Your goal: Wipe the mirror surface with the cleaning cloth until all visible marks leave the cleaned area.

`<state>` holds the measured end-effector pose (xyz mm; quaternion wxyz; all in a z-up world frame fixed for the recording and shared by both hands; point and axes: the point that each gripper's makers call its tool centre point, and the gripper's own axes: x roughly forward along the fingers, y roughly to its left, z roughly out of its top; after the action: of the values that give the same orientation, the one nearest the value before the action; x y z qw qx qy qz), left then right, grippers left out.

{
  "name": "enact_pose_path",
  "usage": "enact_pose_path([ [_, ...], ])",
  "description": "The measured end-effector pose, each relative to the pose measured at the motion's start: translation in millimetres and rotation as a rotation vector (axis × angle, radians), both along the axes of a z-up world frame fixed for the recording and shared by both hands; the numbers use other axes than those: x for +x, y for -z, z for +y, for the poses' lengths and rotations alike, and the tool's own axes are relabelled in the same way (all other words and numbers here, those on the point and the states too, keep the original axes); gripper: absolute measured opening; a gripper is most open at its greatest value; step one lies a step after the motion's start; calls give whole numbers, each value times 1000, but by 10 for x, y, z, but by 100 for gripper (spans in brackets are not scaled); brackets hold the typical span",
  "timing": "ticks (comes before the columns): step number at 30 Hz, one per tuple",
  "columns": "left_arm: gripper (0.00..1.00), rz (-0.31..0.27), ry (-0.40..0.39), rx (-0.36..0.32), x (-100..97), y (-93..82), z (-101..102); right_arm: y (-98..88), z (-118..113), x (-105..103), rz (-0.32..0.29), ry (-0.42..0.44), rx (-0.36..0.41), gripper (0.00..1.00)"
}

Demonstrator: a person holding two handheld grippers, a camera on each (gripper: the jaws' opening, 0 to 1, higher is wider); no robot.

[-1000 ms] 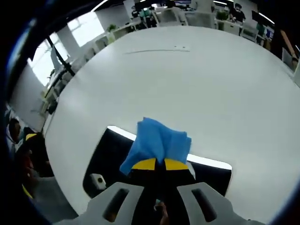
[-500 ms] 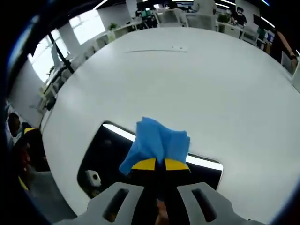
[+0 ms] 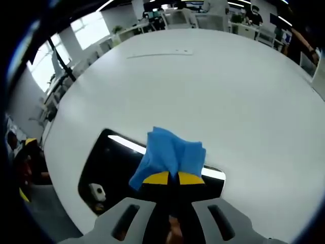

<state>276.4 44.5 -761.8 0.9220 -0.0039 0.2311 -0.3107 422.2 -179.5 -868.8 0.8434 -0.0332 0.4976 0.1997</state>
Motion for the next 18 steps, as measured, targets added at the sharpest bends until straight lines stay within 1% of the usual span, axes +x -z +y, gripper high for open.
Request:
enact_pose_path([
  [1,95,-1,-1,1,0,-2,1,0,-17,-1,1,2,-1,0],
  [3,97,-21,-12,10,19,-28,21,2,-48,0,3,6,-2,0],
  [5,97,-19,-14,-1,14,-43,16,1,-79,-3,5,8,-6,0],
  [9,99,-26,-3,7,7,-46,-4,-1,-157,-16,14,28,-4,0],
  [13,99,-34,2,18,6,-41,-2,-2,-188,-21,14,33,-7,0],
  [18,99,-33,-8,12,19,-37,25,0,-184,-28,11,32,-14,0],
])
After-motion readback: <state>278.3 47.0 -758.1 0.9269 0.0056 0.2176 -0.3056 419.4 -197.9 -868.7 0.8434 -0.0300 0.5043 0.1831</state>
